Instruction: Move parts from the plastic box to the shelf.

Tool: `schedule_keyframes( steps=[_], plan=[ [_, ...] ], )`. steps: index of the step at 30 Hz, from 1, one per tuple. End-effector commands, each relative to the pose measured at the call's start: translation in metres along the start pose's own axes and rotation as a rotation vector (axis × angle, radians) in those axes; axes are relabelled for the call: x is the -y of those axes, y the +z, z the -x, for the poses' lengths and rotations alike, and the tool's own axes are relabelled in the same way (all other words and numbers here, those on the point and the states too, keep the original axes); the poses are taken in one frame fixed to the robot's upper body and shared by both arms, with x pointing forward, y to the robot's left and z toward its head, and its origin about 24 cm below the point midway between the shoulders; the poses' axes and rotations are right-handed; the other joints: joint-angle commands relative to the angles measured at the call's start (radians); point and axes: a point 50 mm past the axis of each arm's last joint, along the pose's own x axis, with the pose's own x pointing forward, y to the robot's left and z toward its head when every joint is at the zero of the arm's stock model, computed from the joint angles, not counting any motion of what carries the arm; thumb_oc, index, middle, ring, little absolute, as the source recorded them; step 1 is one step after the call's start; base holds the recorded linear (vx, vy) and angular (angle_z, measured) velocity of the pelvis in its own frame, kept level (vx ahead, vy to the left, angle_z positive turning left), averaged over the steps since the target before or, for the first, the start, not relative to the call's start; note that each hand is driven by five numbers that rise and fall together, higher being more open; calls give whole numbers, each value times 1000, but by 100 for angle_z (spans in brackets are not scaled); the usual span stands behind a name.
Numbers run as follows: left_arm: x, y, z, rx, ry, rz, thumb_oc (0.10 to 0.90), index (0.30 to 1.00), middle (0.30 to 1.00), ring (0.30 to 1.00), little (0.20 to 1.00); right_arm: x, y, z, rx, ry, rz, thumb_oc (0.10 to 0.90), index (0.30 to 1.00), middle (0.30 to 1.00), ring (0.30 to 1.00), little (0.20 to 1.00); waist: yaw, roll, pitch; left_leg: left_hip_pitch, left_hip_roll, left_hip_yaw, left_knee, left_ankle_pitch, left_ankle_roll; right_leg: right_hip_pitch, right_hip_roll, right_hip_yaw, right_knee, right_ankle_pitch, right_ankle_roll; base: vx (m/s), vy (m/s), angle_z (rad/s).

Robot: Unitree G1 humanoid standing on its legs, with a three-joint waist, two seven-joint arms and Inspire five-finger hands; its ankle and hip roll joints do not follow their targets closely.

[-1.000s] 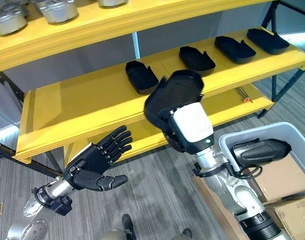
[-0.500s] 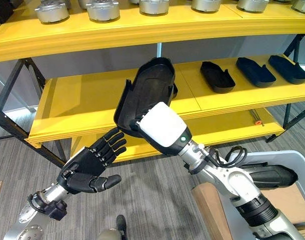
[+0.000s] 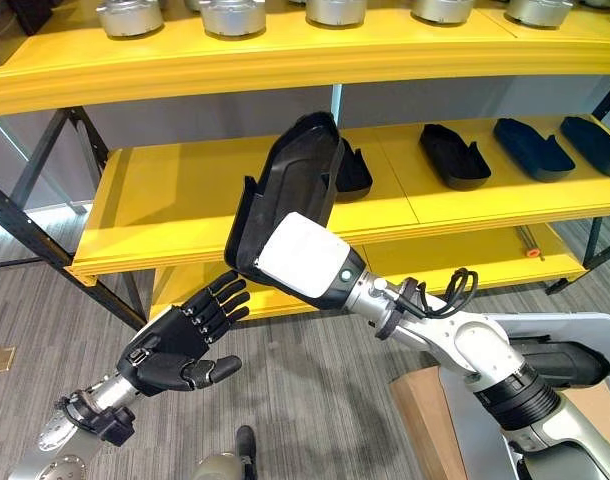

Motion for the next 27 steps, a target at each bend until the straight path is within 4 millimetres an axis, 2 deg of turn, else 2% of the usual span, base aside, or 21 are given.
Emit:
schedule_keyframes(
  steps=[1,3,8,9,11,13,15,16,18,19,22,27],
  plan=[
    [28,47,-33,242,-248,-102,900,1000,1000,1000,1000,53,31,-33,286,-334,-16,400,300,300,300,300,27,-9,-38,90,6,58,108,-241,1,-56,-41,18,79,-31,0,-11,206,6],
    [29,45,-34,236,-260,-104,900,1000,1000,1000,1000,54,33,-34,286,-337,-15,400,300,300,300,300,35,-5,-37,92,-10,65,107,-251,15,-68,-59,-7,97,-15,3,-12,189,4],
    [32,41,-36,239,-249,-106,900,1000,1000,1000,1000,68,39,-42,327,-362,-48,400,300,300,300,300,70,5,-32,125,-23,137,80,-268,35,-111,-121,-182,166,27,2,3,158,-15],
    [34,40,-39,237,-258,-111,900,1000,1000,1000,1000,74,39,-45,333,-369,-43,400,300,300,300,300,65,9,-27,132,-38,138,67,-277,47,-138,-107,-183,203,12,-5,53,160,-48],
    [35,40,-43,232,-279,-89,900,1000,1000,1000,1000,74,37,-45,318,-373,-30,400,300,300,300,300,42,4,-21,130,-56,114,70,-288,56,-159,-43,-122,192,-32,-22,114,26,-19],
    [36,36,-43,227,-298,-67,900,1000,1000,1000,1000,71,36,-40,314,-376,-27,400,300,300,300,300,8,-9,-19,134,-76,90,67,-296,53,-171,41,-51,131,-46,-33,178,-63,15],
    [37,31,-43,224,-306,-41,900,1000,1000,1000,1000,66,35,-36,316,-372,-27,400,300,300,300,300,-24,-19,-17,141,-98,56,58,-305,49,-192,93,34,44,-10,-24,214,-85,41],
    [39,26,-44,221,-318,-30,900,1000,1000,1000,1000,61,32,-33,312,-363,-25,400,300,300,300,300,-50,-24,-16,138,-119,28,54,-299,57,-232,111,109,-6,50,-15,251,-105,53],
    [42,22,-44,214,-347,-8,900,1000,1000,1000,1000,57,28,-29,300,-349,-14,400,300,300,300,300,-90,-22,-15,140,-137,-36,52,-310,67,-279,131,244,-16,80,3,237,-112,75],
    [42,20,-43,212,-349,-7,900,1000,1000,1000,1000,55,28,-27,296,-344,-13,400,300,300,300,300,-95,-22,-16,141,-137,-43,52,-311,69,-282,135,258,-14,81,3,214,-148,89],
    [42,23,-42,214,-324,-16,900,1000,1000,1000,1000,47,29,-21,314,-329,-10,400,300,300,300,300,-95,-24,-21,143,-128,-32,67,-313,58,-255,141,227,-2,58,-13,185,-155,44],
    [41,24,-37,212,-301,-8,900,1000,1000,1000,1000,39,25,-22,315,-283,2,400,300,300,300,300,-85,-14,-26,144,-104,-16,91,-320,40,-204,147,193,6,-1,-51,148,-84,8]
  ],
)
